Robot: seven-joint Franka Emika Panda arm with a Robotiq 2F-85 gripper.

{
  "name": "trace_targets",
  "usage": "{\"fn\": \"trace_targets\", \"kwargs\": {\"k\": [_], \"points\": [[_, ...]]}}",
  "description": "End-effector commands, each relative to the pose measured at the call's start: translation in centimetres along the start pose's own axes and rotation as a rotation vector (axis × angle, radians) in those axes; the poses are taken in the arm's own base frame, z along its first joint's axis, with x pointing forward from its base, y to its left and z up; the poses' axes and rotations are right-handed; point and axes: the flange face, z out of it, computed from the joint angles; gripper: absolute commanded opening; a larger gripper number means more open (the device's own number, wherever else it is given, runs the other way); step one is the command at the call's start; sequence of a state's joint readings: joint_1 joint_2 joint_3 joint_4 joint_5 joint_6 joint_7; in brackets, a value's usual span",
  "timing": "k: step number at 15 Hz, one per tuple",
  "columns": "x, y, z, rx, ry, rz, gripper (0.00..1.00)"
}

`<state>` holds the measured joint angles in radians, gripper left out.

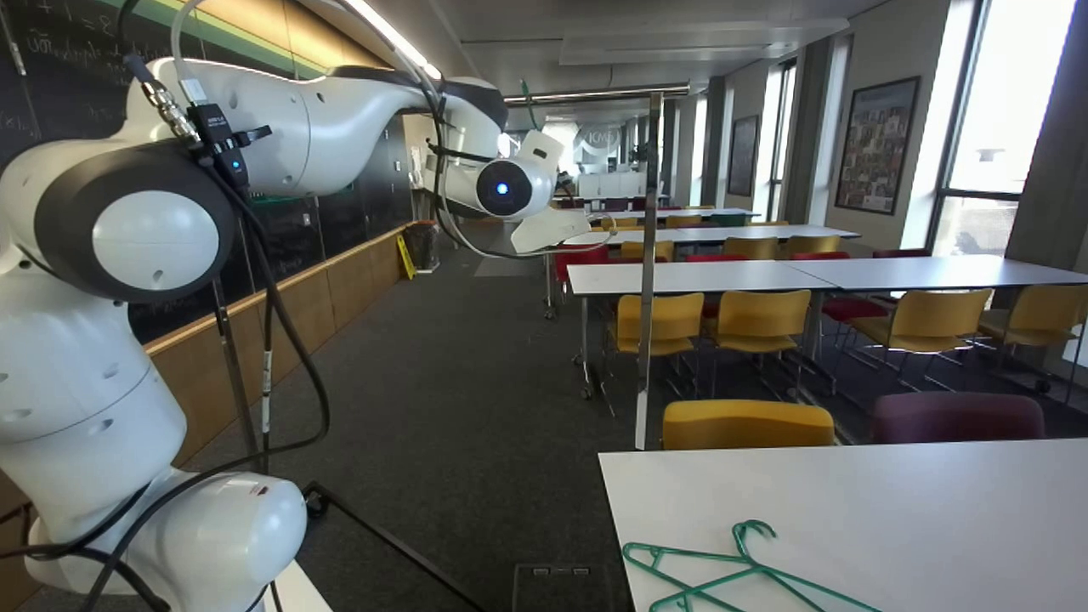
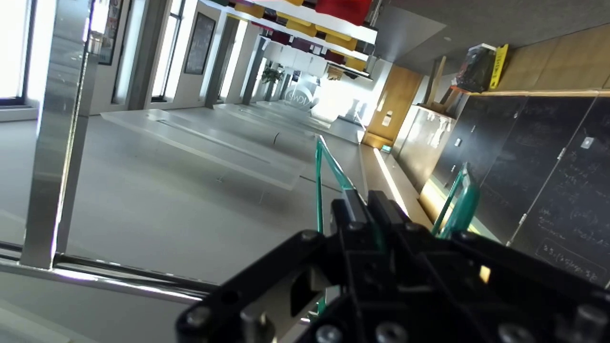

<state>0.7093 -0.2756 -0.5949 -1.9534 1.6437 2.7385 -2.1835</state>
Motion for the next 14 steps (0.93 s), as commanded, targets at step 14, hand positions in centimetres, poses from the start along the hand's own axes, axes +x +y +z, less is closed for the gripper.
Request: {"fn": "trace_targets", "kwargs": {"k": [14], "points": [[0.6, 1.8, -10.0, -0.201, -0.153, -0.101, 0.02]]}}
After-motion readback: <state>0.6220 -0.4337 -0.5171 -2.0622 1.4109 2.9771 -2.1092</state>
